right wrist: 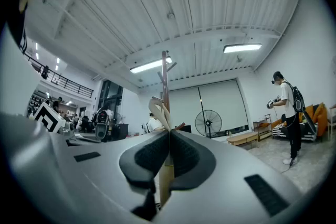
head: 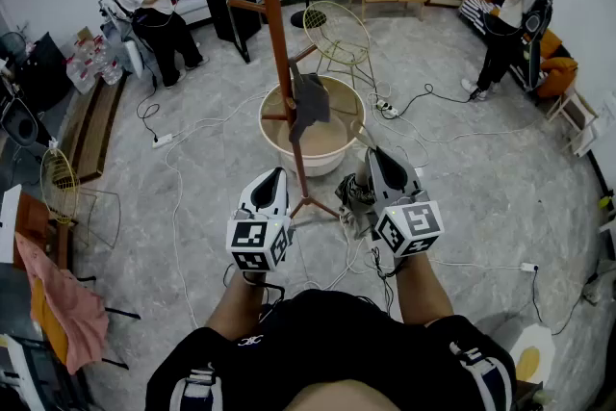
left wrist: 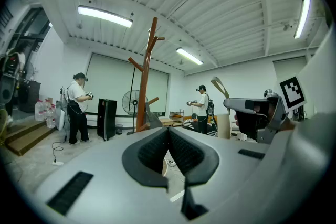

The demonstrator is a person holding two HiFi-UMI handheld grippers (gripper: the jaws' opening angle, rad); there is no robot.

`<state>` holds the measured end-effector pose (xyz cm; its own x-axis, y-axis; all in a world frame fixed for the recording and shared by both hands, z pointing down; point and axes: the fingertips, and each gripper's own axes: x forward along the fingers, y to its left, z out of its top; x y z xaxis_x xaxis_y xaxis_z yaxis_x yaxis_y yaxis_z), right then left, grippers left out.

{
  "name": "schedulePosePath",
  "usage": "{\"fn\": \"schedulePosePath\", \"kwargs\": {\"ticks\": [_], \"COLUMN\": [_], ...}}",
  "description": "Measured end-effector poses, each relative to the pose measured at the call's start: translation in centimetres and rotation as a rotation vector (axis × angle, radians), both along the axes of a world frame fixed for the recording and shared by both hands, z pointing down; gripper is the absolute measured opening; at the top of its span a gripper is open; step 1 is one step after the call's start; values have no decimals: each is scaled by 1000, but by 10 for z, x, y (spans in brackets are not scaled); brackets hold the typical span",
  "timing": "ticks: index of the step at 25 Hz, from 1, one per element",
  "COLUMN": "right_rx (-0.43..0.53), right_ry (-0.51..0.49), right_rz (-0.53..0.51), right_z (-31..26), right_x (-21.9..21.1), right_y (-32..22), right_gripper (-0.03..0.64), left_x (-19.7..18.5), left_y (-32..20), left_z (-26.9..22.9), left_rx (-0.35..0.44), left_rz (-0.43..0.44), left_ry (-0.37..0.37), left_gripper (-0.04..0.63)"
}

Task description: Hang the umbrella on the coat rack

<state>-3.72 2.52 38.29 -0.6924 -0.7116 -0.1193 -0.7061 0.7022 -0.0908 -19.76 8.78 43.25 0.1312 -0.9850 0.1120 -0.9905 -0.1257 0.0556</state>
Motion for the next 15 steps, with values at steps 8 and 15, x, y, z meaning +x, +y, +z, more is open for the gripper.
{"fn": "schedulePosePath", "kwargs": {"ticks": [8,15], "right_rx": [-2,3], "right_ry": [4,32], "right_rz": [38,100], "right_z": [3,3], "right_x": [-3,-15], "right_y": [1,5], "right_gripper": [18,17], "left_x": [-8,-25], "left_y": [-6,-6], "left_z": [-2,5], "left_rx": [4,-9], "left_rz": [26,64], "left_ry": [-2,12], "left_gripper": [18,18]}}
